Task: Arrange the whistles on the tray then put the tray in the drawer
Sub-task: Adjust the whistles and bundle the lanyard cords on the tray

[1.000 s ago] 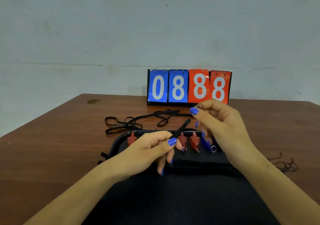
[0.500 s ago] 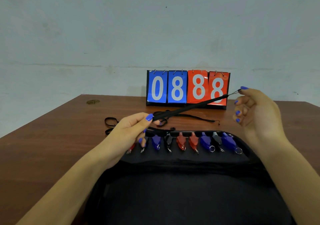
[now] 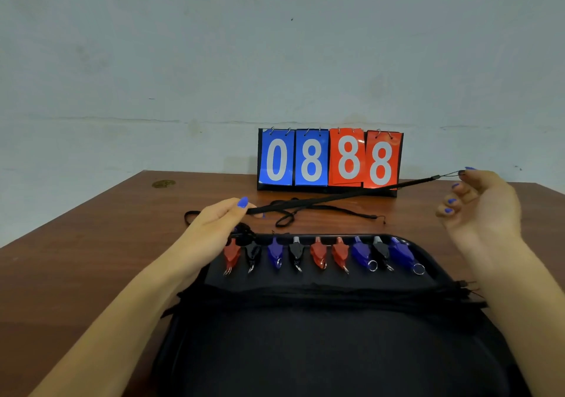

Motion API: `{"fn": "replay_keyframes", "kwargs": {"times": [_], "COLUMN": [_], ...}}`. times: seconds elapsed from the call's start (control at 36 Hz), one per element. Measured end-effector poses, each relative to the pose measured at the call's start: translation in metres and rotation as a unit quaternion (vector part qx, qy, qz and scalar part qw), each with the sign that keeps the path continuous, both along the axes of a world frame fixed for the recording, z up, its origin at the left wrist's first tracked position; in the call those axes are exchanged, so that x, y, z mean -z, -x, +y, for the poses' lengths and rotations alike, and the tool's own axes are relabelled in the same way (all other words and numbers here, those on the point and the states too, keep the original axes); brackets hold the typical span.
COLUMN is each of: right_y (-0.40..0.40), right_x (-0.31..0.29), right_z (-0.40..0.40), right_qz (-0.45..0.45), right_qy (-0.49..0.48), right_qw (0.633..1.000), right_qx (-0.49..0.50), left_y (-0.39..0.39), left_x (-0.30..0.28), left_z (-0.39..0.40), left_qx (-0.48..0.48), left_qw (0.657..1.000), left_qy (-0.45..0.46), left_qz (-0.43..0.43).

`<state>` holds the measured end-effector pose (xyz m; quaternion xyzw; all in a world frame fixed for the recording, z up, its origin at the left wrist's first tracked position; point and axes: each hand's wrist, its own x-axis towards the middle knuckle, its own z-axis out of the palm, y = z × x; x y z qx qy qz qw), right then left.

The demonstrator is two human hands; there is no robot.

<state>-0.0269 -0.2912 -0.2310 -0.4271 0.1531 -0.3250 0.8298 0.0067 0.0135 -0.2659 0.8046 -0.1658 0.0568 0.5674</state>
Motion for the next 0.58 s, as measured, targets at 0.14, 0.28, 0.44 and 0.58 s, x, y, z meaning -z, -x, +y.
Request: {"fn": "replay_keyframes", "kwargs": {"times": [0.14, 0.28, 0.44, 0.58], "right_y": [0.0, 0.002, -0.005, 0.002], "right_x": [0.0, 0.001, 0.008, 0.028], "right_z": [-0.011, -0.02, -0.051, -0.063], "right_qz": [0.004, 0.011, 0.195, 0.36], "right_qy": [-0.008, 0.113, 0.281, 0.562], "right_qw": [0.992, 0.976, 0.934, 0.741], "right_qx": [0.125, 0.186, 0.101, 0.077], "left_y": [-0.007, -0.007, -0.006, -0.012], "left_x": [0.001, -0.004, -0.009, -0.006], "left_z": [0.011, 0.015, 0.022, 0.033], "left_qx": [-0.062, -0.087, -0.028, -0.042], "left_qw": [0.993, 0.988, 0.998, 0.991], "left_qy": [-0.094, -0.13, -0.055, -0.113], "left_qz": [-0.019, -0.001, 0.023, 0.055]}}
